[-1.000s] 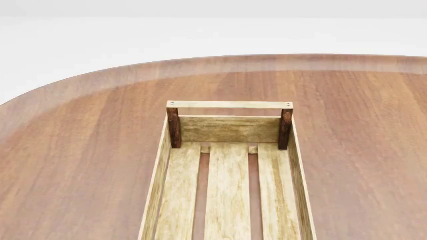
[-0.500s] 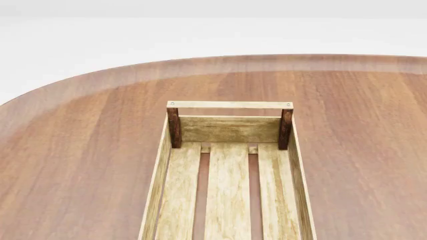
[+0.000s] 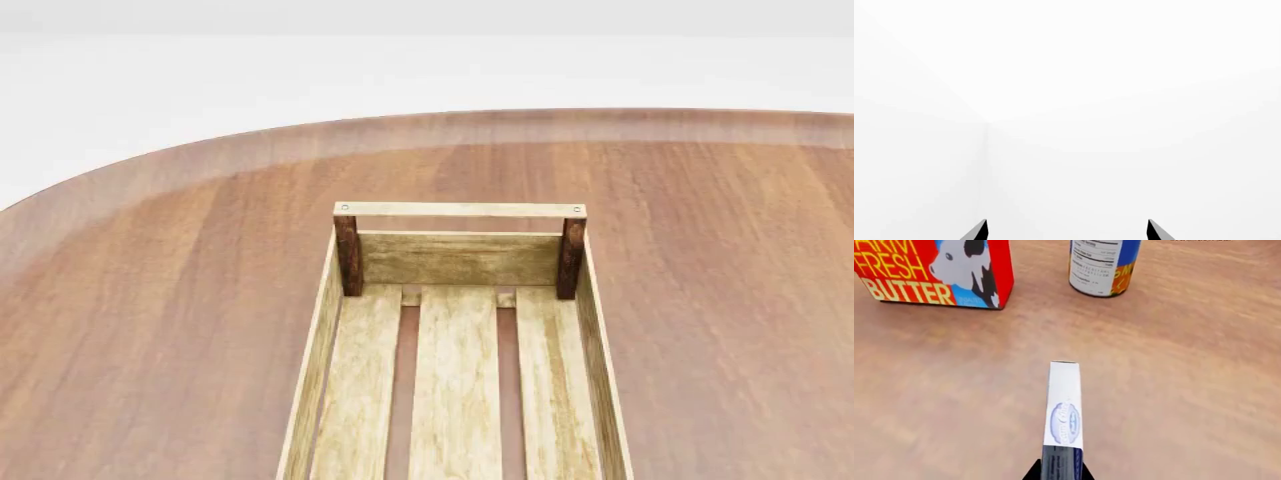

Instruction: Pick up the cream cheese and put it in the tray.

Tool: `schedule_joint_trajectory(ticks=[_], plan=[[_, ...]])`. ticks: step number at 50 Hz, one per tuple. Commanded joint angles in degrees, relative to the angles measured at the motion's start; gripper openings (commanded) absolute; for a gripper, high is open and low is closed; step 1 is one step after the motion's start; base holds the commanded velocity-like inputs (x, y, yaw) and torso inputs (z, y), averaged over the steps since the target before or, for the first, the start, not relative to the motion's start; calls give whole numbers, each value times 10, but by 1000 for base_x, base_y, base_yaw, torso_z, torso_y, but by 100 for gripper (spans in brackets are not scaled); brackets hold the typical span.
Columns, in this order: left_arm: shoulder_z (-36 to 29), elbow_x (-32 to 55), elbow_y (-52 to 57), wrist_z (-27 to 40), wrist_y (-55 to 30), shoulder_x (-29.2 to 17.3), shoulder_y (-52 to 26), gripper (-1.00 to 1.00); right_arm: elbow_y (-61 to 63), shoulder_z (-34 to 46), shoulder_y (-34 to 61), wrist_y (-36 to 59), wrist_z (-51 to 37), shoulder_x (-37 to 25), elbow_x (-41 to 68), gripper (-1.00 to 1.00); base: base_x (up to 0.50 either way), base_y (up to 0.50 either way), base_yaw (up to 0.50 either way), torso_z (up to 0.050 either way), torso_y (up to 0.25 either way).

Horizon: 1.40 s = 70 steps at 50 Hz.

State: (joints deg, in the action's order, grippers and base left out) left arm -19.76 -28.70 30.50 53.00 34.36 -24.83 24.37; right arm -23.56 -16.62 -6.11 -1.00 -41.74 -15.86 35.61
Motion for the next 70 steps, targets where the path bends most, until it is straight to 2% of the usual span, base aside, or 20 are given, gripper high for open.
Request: schedule_joint_trajectory(ticks=[1,12,24,36,41,50,70], plan=[[-1,-1,0,2,-1,-1,0,100,75,5,-32,4,-8,0,-5,-100,0,0,0,0,0],[-3,-1,1,3,-3,-2,0,100,204,5,-97,5,-32,0,-6,-100,0,0,0,0,1],[-5,1,-2,4,-4,-3,-4,100,266,15,-123,-19,-22,0,-19,-100,0,0,0,0,0],[-6,4,-3,6,-3,-6,-6,100,365,35,-146,-21,-56,-11,-82,-100,0,0,0,0,0],[-6,3,-3,7,-1,-8,-5,100,409,37,-151,-9,-105,-17,-145,-100,0,0,0,0,0],[-6,5,-2,9,-2,-9,-6,100,442,43,-143,13,-146,-27,-208,-100,0,0,0,0,1],[-6,3,0,15,0,-13,-5,100,515,78,-84,118,-158,-73,-248,-100,0,0,0,0,0]])
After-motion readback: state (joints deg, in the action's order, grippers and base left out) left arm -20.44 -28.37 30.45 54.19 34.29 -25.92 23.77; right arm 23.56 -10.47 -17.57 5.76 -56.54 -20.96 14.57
